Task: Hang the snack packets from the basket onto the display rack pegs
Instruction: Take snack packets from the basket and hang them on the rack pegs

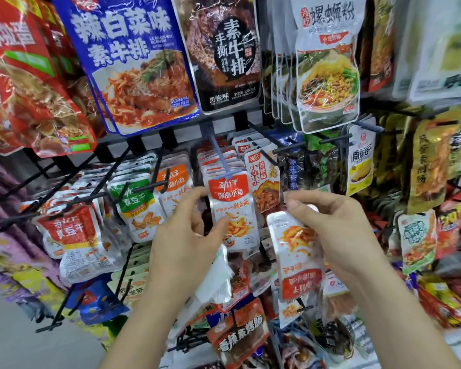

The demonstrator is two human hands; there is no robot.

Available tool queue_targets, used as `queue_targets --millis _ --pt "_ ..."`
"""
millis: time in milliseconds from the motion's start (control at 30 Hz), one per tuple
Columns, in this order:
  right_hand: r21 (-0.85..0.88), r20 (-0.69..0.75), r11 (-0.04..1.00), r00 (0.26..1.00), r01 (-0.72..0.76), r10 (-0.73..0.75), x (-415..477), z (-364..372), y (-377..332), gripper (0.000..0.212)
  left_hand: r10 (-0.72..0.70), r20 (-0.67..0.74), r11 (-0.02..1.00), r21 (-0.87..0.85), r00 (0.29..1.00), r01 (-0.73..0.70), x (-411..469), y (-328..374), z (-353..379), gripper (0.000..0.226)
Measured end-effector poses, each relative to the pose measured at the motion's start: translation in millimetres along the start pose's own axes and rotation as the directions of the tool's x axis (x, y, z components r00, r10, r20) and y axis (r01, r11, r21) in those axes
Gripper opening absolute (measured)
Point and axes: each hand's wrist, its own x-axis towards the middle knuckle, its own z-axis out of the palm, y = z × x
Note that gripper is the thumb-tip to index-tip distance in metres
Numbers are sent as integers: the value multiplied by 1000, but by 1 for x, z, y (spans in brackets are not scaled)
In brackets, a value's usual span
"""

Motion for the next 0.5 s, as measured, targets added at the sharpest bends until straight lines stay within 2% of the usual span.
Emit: queue_targets --millis 67,100,200,333,400,433,500 --pt "40 -43 999 999 -1 3 -6 6 -6 13 7 26 995 -98 1000 -5 -10 10 -7 6" --pt "47 -55 999 998 8 -5 -9 10 -9 18 -5 80 985 -169 997 18 -15 16 -10 4" --pt "64 -70 996 996 58 -53 -15 22 -16 19 8 302 938 -333 953 98 -23 31 -12 20" --pt "108 -113 991 991 82 -70 -20 32 -17 14 -32 437 874 -424 899 238 -29 27 -13 31" --pt "139 -170 985 982 104 -79 -20 34 -16 7 -83 542 821 -438 836 366 -33 20 -15 23" --pt "162 -206 981 976 110 -75 -19 34 -14 11 -96 589 796 -439 802 417 -36 19 -17 18" --pt "199 -256 974 965 111 -58 -19 34 -9 13 -133 602 765 -443 787 468 -43 21 -18 14"
